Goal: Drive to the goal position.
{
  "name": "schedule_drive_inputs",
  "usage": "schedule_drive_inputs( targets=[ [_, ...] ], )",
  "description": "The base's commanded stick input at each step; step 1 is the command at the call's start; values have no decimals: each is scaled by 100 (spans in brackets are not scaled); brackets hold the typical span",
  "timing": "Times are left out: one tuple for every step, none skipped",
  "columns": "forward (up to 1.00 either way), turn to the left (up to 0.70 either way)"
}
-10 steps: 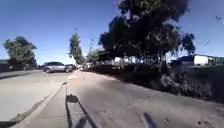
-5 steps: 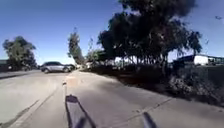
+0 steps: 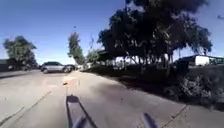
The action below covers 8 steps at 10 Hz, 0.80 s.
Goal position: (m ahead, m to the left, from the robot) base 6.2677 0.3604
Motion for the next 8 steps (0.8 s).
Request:
schedule_drive_inputs(
  targets=[
    [98,6],
    [98,24],
    [98,36],
    [98,27],
    [98,12],
    [98,7],
    [98,31],
    [98,0]
  ],
)
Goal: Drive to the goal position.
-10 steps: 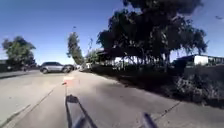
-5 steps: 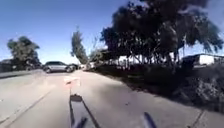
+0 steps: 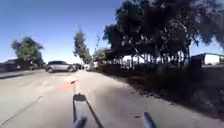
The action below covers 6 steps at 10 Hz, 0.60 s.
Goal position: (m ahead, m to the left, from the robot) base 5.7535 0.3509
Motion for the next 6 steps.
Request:
schedule_drive_inputs(
  targets=[
    [98,0],
    [98,0],
    [98,11],
    [98,33],
    [98,33],
    [98,5]
  ],
)
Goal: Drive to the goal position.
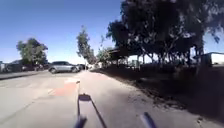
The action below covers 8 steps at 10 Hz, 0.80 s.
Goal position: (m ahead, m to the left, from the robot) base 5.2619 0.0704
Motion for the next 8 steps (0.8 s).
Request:
schedule_drive_inputs(
  targets=[
    [98,0],
    [98,0],
    [98,0],
    [98,0],
    [98,0],
    [98,0],
    [98,0],
    [98,0]
  ],
)
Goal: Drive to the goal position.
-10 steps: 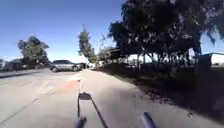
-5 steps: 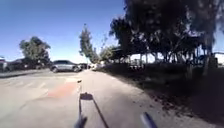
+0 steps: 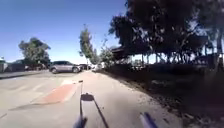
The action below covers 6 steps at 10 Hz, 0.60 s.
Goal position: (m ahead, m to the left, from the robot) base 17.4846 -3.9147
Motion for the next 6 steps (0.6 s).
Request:
schedule_drive_inputs(
  targets=[
    [98,36],
    [98,22],
    [98,11],
    [98,1],
    [98,0],
    [98,0]
  ],
)
